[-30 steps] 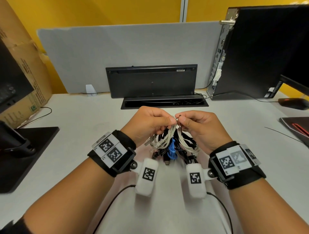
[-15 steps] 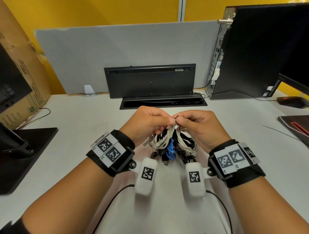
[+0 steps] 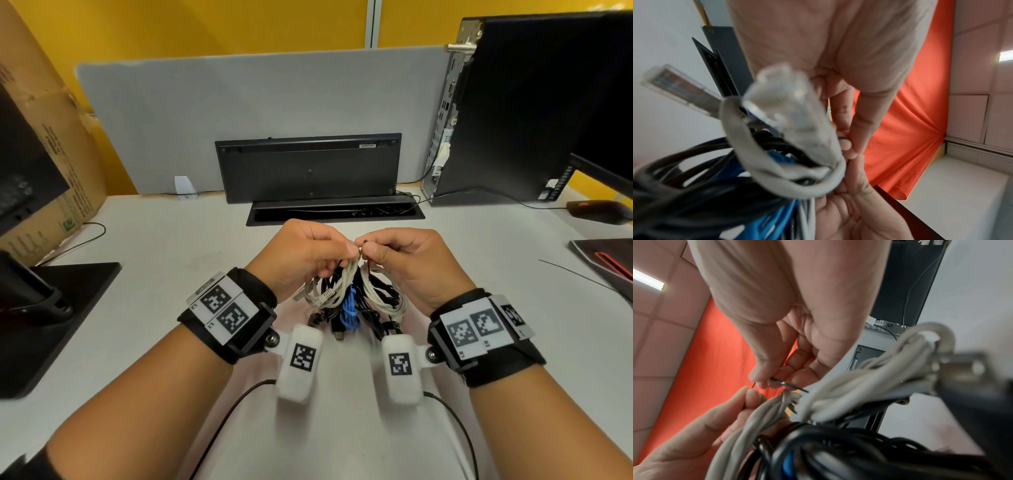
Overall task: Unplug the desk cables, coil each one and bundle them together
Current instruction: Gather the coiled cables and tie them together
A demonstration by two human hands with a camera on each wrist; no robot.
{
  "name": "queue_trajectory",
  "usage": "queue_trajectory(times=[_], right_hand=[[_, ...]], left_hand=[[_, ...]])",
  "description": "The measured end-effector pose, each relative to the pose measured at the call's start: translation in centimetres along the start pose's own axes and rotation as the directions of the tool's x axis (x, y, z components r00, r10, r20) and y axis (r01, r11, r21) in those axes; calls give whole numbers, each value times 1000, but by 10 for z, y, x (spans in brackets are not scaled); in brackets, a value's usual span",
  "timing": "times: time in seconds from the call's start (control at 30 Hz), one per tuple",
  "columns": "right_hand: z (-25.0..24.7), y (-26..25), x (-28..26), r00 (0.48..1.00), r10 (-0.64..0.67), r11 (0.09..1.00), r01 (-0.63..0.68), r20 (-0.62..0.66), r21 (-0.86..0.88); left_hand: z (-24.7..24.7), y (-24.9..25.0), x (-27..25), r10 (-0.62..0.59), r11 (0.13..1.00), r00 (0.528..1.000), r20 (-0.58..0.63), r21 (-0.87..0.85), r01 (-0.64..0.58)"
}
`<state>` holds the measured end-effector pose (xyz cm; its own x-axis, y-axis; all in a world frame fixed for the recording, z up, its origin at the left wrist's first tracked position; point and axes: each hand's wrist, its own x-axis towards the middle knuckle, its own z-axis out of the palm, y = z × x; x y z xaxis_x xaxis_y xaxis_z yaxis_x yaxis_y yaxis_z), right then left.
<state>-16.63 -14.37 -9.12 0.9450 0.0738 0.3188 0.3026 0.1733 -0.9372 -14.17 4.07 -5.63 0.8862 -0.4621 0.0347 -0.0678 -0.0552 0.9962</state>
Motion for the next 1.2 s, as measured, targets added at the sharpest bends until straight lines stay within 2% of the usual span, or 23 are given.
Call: queue_trajectory(times=[0.23, 0.77, 1.2], right_hand=[[2, -1, -1, 1000, -20, 998, 19, -11, -56], [-2, 3, 0, 997, -61, 997, 59, -36, -54], [-2, -3, -2, 999, -39, 996, 38, -19, -87]], left_hand=[[1, 0, 0, 7, 1000, 1000, 8, -4, -7], [1, 1, -1, -3, 1000, 1000, 16, -5, 3], [1, 0, -2, 3, 1000, 1000, 20, 1, -3]])
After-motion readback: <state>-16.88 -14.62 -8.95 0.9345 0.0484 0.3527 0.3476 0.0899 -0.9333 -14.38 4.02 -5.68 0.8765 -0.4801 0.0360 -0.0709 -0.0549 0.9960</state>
